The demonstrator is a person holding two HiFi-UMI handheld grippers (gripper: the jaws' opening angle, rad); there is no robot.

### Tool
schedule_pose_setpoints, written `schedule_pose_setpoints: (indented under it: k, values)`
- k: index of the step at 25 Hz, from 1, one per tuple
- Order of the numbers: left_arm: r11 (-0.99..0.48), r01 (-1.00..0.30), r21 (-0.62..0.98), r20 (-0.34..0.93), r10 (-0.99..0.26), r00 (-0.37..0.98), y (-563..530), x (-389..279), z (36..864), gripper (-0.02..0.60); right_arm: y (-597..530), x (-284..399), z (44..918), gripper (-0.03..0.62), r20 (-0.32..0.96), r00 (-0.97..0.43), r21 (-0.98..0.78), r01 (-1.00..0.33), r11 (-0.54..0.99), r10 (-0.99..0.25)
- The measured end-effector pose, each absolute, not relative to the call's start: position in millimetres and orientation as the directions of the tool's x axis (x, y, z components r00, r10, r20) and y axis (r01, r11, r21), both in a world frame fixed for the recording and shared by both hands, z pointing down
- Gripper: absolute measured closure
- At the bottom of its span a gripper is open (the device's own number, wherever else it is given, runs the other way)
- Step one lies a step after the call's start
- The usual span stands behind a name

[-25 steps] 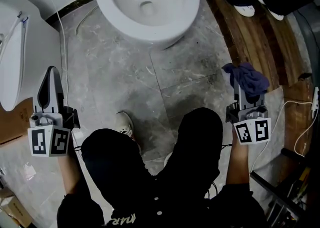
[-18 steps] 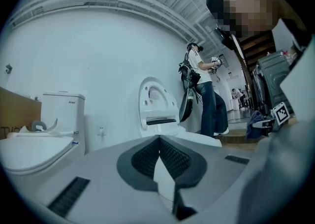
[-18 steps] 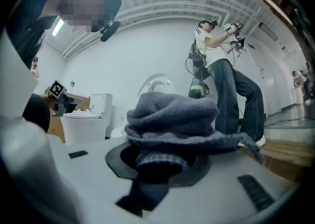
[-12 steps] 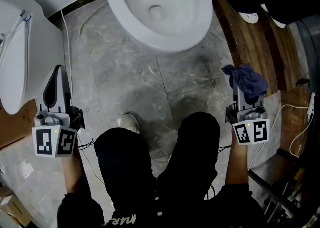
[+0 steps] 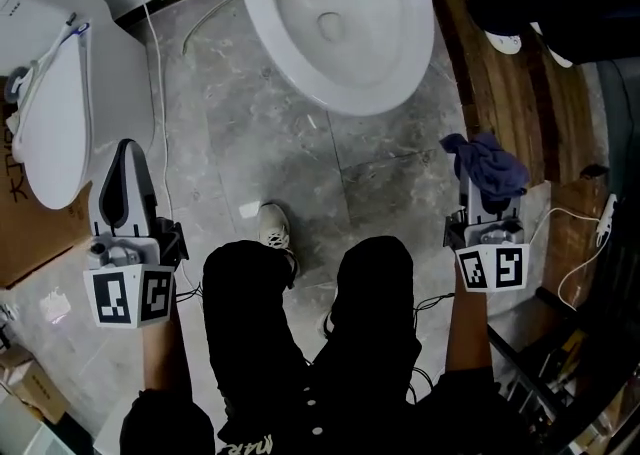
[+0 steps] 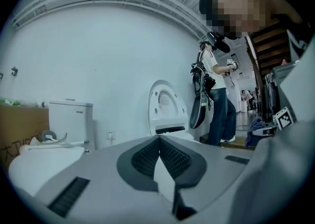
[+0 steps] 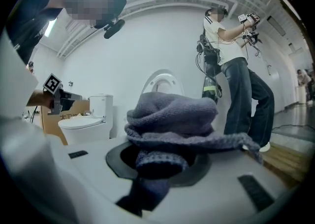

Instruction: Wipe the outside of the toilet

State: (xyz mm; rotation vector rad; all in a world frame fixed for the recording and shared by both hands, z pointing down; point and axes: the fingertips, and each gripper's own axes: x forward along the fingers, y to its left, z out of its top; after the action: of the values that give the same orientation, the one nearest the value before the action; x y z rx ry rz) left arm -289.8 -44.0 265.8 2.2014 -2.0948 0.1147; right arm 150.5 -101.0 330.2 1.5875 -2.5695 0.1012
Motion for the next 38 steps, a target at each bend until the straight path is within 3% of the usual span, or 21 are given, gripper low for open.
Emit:
schedule_pose_setpoints:
  k: [8,13,31,38]
  values:
    - [0.009,-1.000,0.002,0.132,-0.991,-0.009,-39,-303,174,0.572,-106,130,243,0.479,0.176,-0.444,0.015,-0.891,0.453,-0.879]
    - [-0.033,-0.998,0.061,0.203,-0.978,0.045,-44,-296,132,0.572,-109,123,188,0.477,0.191,-0.448,0.009,-0.889,0.458,-0.873]
    - [-0.105,-0.992,0.077,0.221,-0.968,0.119,-38,-269,-42,0.572,-102,108,-11,0.477,0.179,-0.458,0.016,-0.884,0.468,-0.871]
    - [-0.064,-0.993,0.104,0.221,-0.971,0.086,-35,-284,-94,0.572,-98,101,-71,0.477,0.160,-0.450,0.011,-0.889,0.458,-0.878]
